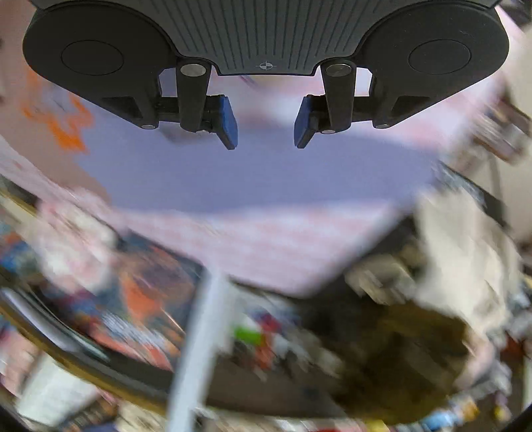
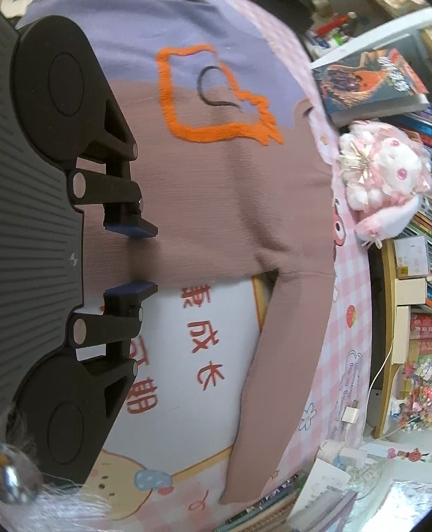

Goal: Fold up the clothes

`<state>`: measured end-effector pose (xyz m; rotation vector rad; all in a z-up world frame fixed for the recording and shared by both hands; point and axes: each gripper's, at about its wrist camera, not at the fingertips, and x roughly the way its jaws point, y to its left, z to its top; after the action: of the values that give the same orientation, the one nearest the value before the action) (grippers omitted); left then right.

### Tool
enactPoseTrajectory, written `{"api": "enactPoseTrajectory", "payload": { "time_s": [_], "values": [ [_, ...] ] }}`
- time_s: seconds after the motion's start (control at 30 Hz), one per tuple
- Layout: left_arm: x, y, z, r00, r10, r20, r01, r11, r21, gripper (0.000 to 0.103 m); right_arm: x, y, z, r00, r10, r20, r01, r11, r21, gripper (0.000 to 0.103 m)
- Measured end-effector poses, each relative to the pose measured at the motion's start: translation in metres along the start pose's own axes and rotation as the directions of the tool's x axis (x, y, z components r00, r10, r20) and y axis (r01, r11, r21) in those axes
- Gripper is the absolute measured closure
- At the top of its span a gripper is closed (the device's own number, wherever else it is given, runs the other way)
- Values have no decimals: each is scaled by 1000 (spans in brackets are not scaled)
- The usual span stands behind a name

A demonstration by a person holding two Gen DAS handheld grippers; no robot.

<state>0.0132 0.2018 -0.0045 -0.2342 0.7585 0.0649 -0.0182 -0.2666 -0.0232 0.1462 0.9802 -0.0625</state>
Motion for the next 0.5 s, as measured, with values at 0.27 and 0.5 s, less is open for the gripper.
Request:
{"api": "enactPoseTrajectory", "payload": {
  "time_s": [0.27,0.5],
  "values": [
    [41,-43,-33,991,-93,-101,97,995,34,57,-8,4,-15,998,-62,2,62,998,-5,67],
    [68,-59,-11,976,-190,-111,196,980,45,91,-12,4,-29,997,-71,-27,71,997,17,77]
  ]
}}
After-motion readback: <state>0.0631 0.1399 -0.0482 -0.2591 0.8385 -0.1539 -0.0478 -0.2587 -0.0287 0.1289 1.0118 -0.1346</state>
